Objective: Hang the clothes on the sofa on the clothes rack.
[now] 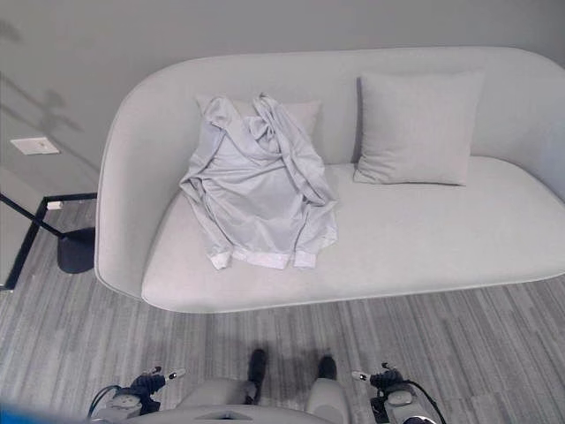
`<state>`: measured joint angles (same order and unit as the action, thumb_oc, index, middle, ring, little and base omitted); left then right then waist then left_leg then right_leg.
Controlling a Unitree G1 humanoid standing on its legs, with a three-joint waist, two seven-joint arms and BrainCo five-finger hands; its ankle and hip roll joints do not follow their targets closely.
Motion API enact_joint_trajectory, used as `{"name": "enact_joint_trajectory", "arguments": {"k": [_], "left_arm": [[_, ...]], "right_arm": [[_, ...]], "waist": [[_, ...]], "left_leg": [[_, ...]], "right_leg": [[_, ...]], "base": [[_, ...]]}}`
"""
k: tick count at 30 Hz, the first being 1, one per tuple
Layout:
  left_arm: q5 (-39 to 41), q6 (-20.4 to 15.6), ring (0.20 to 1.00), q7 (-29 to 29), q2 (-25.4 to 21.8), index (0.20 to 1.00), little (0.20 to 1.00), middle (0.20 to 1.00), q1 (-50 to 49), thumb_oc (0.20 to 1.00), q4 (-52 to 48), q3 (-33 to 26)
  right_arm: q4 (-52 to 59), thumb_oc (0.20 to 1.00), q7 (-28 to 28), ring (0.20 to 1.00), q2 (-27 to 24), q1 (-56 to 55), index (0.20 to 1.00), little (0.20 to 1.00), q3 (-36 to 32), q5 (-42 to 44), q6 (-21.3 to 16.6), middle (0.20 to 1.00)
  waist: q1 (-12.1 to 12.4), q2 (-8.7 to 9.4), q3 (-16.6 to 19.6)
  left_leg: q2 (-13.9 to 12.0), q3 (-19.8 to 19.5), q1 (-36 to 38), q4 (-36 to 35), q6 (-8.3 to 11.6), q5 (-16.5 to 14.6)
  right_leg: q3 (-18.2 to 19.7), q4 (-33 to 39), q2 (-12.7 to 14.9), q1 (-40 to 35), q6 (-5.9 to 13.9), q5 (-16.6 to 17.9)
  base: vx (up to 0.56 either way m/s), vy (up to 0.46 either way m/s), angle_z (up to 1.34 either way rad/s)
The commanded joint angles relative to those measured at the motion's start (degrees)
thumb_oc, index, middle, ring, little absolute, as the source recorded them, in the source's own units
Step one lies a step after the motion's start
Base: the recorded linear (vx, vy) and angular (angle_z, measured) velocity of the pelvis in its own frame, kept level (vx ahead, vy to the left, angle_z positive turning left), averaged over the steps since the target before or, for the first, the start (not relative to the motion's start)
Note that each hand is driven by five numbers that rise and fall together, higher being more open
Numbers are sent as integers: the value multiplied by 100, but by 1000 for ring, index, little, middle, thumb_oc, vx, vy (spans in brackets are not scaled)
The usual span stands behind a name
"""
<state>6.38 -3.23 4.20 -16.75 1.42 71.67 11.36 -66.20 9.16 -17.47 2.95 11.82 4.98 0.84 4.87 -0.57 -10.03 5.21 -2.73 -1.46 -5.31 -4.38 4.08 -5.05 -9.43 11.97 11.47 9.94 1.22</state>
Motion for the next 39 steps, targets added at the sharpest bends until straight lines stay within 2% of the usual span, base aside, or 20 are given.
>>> {"name": "enact_joint_trajectory", "arguments": {"k": [1, 3, 11, 19, 20, 23, 27, 31, 34, 35, 37, 39], "left_arm": [[-80, -69, 1000, 79, -162, 1000, 1000, 1000, 130, 1000, 29, -173], [-69, -90, 1000, 62, -129, 1000, 1000, 1000, 165, 1000, 40, -175], [-20, -135, 1000, 89, -61, 1000, 1000, 1000, 205, 1000, -202, -98], [58, -297, 1000, 163, -336, 1000, 1000, 1000, 135, 1000, -1235, -145], [105, -390, 1000, 247, -505, 1000, 1000, 1000, 144, 1000, -1731, -234], [157, -467, 1000, 378, -630, 1000, 1000, 1000, 165, 1000, -2219, -322], [427, -583, 1000, 748, -867, 1000, 1000, 1000, 577, 1000, -2969, -494], [732, -682, 1000, 1053, -1123, 1000, 1000, 1000, 1269, 1000, -3272, -510], [697, -723, 1000, 1326, -1547, 1000, 1000, 1000, 2131, 1000, -3564, -288], [698, -724, 1000, 1327, -1550, 1000, 1000, 1000, 2147, 1000, -3557, -289], [584, -705, 1000, 1510, -1922, 1000, 1000, 1000, 2939, 1000, -3512, 12], [540, -705, 1000, 1585, -2055, 1000, 1000, 1000, 3231, 1000, -3421, 105]], "right_arm": [[154, 1000, 141, 1000, -223, 282, 1000, 1000, 126, 45, -102, 1000], [136, 1000, 130, 1000, -247, 247, 1000, 1000, 146, 20, -99, 1000], [302, 1000, 167, 1000, -380, 137, 1000, 1000, 81, 63, -145, 1000], [1494, 1000, 268, 1000, -792, -25, 1000, 1000, -18, -238, -304, 1000], [2182, 1000, 288, 1000, -1072, -25, 1000, 1000, -81, -422, -419, 1000], [2739, 1000, 305, 1000, -1246, 27, 1000, 1000, -140, -492, -472, 1000], [3279, 1000, 474, 1000, -1441, 633, 1000, 1000, -111, -341, -614, 1000], [3537, 1000, 649, 1000, -1520, 1400, 1000, 1000, 16, -84, -711, 1000], [3718, 1000, 837, 1000, -1667, 2383, 1000, 1000, 307, 128, -776, 1000], [3706, 1000, 837, 1000, -1666, 2403, 1000, 1000, 309, 132, -780, 1000], [3765, 1000, 994, 1000, -1784, 3124, 1000, 1000, 553, 327, -836, 1000], [3721, 1000, 1044, 1000, -1840, 3392, 1000, 1000, 635, 424, -863, 1000]], "waist": [[-86, 222, -316], [-105, 279, -295], [-182, 267, -170], [-205, 232, -160], [-215, 215, -156], [-221, 209, -177], [-200, 191, -253], [-185, 194, -363], [-182, 199, -532], [-186, 201, -534], [-186, 205, -637], [-190, 201, -645]], "left_leg": [[-275, -427, -221, 55, 415, -304], [-290, -422, -204, 31, 447, -309], [-521, -492, -174, 31, 640, -286], [-619, -525, -93, 31, 726, -313], [-654, -521, -67, 31, 753, -320], [-666, -521, -42, 31, 768, -334], [-682, -533, -79, 31, 800, -314], [-694, -532, -189, 31, 848, -276], [-707, -553, -479, 31, 912, -162], [-707, -556, -491, 31, 913, -158], [-673, -556, -803, 31, 963, -23], [-660, -557, -913, 31, 974, 6]], "right_leg": [[-70, 1184, -302, -520, 24, 457], [41, 1358, -381, -622, -1, 466], [-162, 1443, -497, -830, -73, 334], [-211, 1443, -529, -975, -73, 198], [-213, 1443, -524, -1024, -63, 170], [-204, 1443, -522, -1047, -56, 153], [-209, 1443, -519, -1023, -49, 149], [-207, 1443, -515, -941, -57, 171], [-233, 1443, -539, -692, -62, 251], [-235, 1443, -539, -680, -63, 253], [-293, 1443, -540, -438, -52, 342], [-320, 1443, -529, -345, -45, 371]], "base": [[79, -120, -26], [56, -110, 11], [53, -98, 18], [26, -26, 0], [30, -10, 10], [16, -6, 5], [-9, -2, 1], [-53, -15, 4], [-103, -30, 6], [-97, -34, 17], [-95, -34, 29], [-65, -10, 25]]}}
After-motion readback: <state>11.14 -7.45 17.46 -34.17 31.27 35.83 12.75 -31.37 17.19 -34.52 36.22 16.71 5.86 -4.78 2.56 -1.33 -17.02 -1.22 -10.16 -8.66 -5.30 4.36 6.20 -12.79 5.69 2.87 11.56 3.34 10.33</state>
